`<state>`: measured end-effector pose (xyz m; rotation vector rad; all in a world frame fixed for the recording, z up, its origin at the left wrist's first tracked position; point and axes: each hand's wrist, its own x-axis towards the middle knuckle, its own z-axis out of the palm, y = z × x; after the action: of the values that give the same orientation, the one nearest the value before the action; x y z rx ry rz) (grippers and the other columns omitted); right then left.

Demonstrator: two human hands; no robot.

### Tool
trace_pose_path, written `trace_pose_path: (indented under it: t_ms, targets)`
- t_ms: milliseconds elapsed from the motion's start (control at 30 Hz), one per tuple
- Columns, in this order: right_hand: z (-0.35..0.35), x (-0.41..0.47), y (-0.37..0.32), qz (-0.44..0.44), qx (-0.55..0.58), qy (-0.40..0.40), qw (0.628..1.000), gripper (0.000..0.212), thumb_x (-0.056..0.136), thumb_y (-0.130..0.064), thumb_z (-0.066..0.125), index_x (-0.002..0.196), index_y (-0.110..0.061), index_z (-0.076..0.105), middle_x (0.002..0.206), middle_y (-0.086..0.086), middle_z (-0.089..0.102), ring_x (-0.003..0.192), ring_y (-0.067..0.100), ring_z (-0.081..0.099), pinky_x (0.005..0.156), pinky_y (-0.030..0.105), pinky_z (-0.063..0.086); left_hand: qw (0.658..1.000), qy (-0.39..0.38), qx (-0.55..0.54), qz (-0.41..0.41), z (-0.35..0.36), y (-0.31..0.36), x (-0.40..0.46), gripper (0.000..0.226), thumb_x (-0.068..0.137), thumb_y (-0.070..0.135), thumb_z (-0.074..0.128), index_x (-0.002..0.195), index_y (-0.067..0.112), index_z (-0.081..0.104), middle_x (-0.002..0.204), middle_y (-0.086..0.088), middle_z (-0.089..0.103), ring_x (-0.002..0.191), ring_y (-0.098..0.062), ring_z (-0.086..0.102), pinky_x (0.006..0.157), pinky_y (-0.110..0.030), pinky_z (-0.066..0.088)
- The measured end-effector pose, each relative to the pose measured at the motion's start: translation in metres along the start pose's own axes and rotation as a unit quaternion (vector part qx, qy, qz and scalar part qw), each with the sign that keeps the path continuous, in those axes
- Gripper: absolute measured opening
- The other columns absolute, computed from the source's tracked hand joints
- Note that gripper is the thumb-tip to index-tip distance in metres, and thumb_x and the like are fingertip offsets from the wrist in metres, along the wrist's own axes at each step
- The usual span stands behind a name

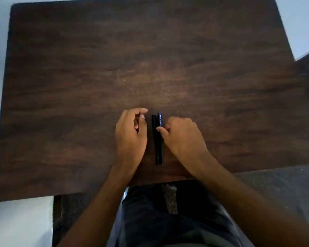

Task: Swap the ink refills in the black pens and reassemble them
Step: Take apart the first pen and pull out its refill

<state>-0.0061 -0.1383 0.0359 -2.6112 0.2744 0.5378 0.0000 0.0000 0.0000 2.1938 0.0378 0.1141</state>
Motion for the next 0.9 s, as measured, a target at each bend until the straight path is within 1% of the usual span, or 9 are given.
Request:
trace_pose_path:
  t_ms: [100,200,267,367,467,667,767,800,900]
  targets:
    - [0.022,-0.001,0.011,-0.018,-0.002,0.039,0.999,0.030,0.098,-0.045,0.062,0.096,-0.016,0.065,0.084,-0.001,0.061,0.075,0.018,0.060,0.063,0.029,0.043,0.999,0.003,-0.030,-0.015,0.004,-0.007,-0.013,0.020,0.099,0.012,0.056,0.110,0.025,0.068,0.100,0.015,0.061,0.089,-0.011,0.062,0.076,-0.009,0.044]
    - [0.032,-0.002,0.016,-0.014,0.030,0.040,0.999,0.029,0.096,-0.047,0.063,0.096,-0.019,0.067,0.079,-0.004,0.063,0.071,0.014,0.060,0.059,0.024,0.045,1.000,-0.005,-0.020,0.009,0.008,-0.015,-0.028,0.022,0.100,0.009,0.055,0.111,0.021,0.069,0.106,0.014,0.062,0.098,-0.001,0.061,0.081,-0.006,0.042]
    - [0.038,-0.002,0.019,-0.010,0.031,0.046,0.998,0.028,0.094,-0.049,0.064,0.091,-0.021,0.067,0.075,-0.006,0.061,0.070,0.014,0.059,0.055,0.022,0.041,0.999,-0.001,0.003,0.034,0.012,-0.023,-0.033,0.021,0.099,0.012,0.057,0.112,0.020,0.069,0.106,0.012,0.062,0.095,-0.002,0.060,0.080,-0.006,0.042]
    - [0.048,-0.004,0.021,-0.008,0.013,0.061,0.998,0.031,0.092,-0.053,0.064,0.087,-0.022,0.067,0.075,-0.002,0.059,0.068,0.016,0.057,0.053,0.026,0.045,0.999,0.004,-0.005,0.040,0.013,-0.027,-0.042,0.020,0.096,0.021,0.059,0.112,0.026,0.070,0.102,0.017,0.064,0.089,-0.007,0.062,0.077,-0.006,0.043]
    - [0.052,-0.001,0.020,0.004,-0.001,0.087,0.996,0.032,0.091,-0.053,0.066,0.080,-0.023,0.062,0.071,-0.005,0.051,0.059,0.007,0.046,0.043,0.020,0.034,0.998,0.018,-0.005,0.056,0.017,-0.032,-0.049,0.018,0.092,0.021,0.067,0.107,0.028,0.073,0.097,0.018,0.066,0.087,-0.005,0.065,0.075,-0.006,0.044]
    - [0.055,-0.001,0.021,-0.007,0.029,0.092,0.995,0.027,0.091,-0.044,0.070,0.078,-0.020,0.064,0.069,0.002,0.061,0.054,0.016,0.062,0.046,0.024,0.055,0.994,0.056,0.014,0.095,0.028,-0.042,-0.058,0.018,0.083,0.018,0.080,0.100,0.023,0.074,0.089,0.015,0.066,0.084,0.003,0.062,0.075,-0.003,0.042]
    - [0.053,-0.002,0.022,-0.018,0.067,0.091,0.993,0.024,0.090,-0.041,0.072,0.086,-0.018,0.067,0.080,0.011,0.068,0.065,0.024,0.071,0.058,0.032,0.063,0.992,0.064,0.009,0.109,0.028,-0.045,-0.058,0.016,0.085,0.022,0.077,0.100,0.025,0.073,0.088,0.014,0.066,0.081,0.002,0.061,0.074,-0.004,0.042]
    - [0.052,-0.002,0.022,-0.017,0.073,0.088,0.993,0.026,0.090,-0.042,0.073,0.091,-0.016,0.068,0.085,0.013,0.070,0.067,0.025,0.073,0.058,0.031,0.063,0.992,0.063,0.010,0.110,0.029,-0.046,-0.057,0.016,0.085,0.023,0.076,0.100,0.026,0.073,0.087,0.014,0.066,0.081,0.002,0.061,0.073,-0.005,0.042]
    - [0.047,-0.005,0.021,0.000,0.093,0.073,0.993,0.028,0.092,-0.039,0.072,0.096,-0.012,0.069,0.087,0.015,0.071,0.050,0.019,0.072,0.036,0.017,0.049,0.993,0.059,-0.012,0.105,0.026,-0.048,-0.058,0.019,0.086,0.026,0.075,0.105,0.029,0.072,0.086,0.013,0.066,0.077,0.003,0.060,0.071,-0.006,0.044]
